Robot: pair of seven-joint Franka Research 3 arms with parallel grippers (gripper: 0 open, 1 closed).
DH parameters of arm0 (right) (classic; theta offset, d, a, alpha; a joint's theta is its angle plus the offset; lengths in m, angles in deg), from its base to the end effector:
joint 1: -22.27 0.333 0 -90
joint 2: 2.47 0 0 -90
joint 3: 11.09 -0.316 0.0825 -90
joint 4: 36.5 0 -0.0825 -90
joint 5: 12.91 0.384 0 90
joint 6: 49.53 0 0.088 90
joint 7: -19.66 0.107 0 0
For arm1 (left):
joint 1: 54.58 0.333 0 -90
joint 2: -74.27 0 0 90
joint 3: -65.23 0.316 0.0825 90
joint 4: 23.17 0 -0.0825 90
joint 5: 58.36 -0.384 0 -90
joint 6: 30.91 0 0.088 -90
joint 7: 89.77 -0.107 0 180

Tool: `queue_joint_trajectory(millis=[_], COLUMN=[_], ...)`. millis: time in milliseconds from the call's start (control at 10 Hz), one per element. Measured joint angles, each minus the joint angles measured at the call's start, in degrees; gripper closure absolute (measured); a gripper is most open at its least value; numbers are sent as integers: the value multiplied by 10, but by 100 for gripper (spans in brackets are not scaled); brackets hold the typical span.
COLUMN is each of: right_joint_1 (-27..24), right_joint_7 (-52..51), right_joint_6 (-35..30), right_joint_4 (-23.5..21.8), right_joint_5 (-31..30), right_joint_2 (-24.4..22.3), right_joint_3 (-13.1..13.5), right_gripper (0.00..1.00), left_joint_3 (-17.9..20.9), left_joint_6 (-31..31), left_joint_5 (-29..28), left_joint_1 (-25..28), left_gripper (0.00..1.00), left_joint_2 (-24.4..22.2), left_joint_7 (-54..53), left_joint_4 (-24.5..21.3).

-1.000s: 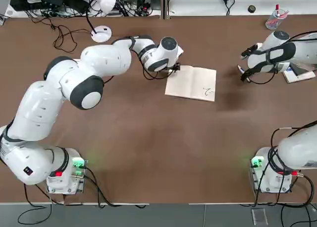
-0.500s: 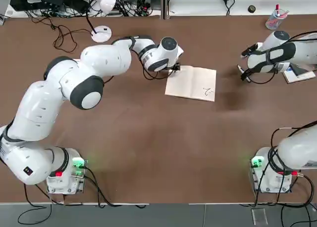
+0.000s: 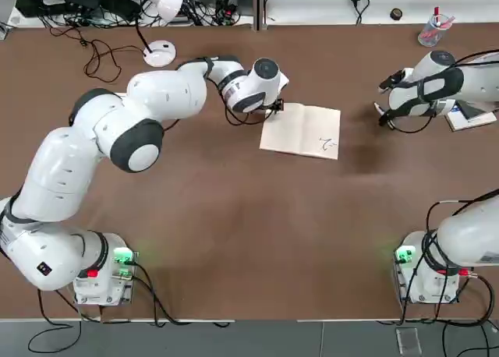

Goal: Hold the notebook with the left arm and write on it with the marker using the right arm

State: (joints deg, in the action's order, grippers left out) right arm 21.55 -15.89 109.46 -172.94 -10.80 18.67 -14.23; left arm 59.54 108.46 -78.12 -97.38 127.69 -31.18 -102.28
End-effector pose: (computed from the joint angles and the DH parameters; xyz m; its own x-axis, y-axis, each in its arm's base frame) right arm 0.5039 0.0210 0.1699 0.8107 0.5841 0.0393 0.5849 -0.8110 -0.0134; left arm 0.5047 -0.5445 0.1629 0.9784 -0.0262 0.2051 -0.0272 -0.9996 0.0020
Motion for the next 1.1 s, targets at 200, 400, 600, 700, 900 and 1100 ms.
queue_joint_trajectory(millis=[200,400,600,700,900,1100], right_joint_1=[-1,-2,-4,-4,-4,-4], right_joint_7=[0,0,2,4,6,7], right_joint_6=[6,8,9,9,7,-24], right_joint_4=[1,2,3,3,4,13], right_joint_5=[-1,0,3,14,56,98], right_joint_2=[0,-2,-2,-2,-2,-2], right_joint_3=[2,5,7,7,8,8], right_gripper=[45,65,84,83,83,83], left_joint_3=[0,0,0,0,0,0], left_joint_6=[0,0,0,0,0,0], left_joint_5=[0,0,-1,-2,-2,-2], left_joint_1=[0,0,0,0,0,0], left_gripper=[0,0,0,0,0,0], left_joint_2=[0,0,0,0,0,0], left_joint_7=[0,0,0,0,-1,-2], left_joint_4=[0,0,0,0,0,0])
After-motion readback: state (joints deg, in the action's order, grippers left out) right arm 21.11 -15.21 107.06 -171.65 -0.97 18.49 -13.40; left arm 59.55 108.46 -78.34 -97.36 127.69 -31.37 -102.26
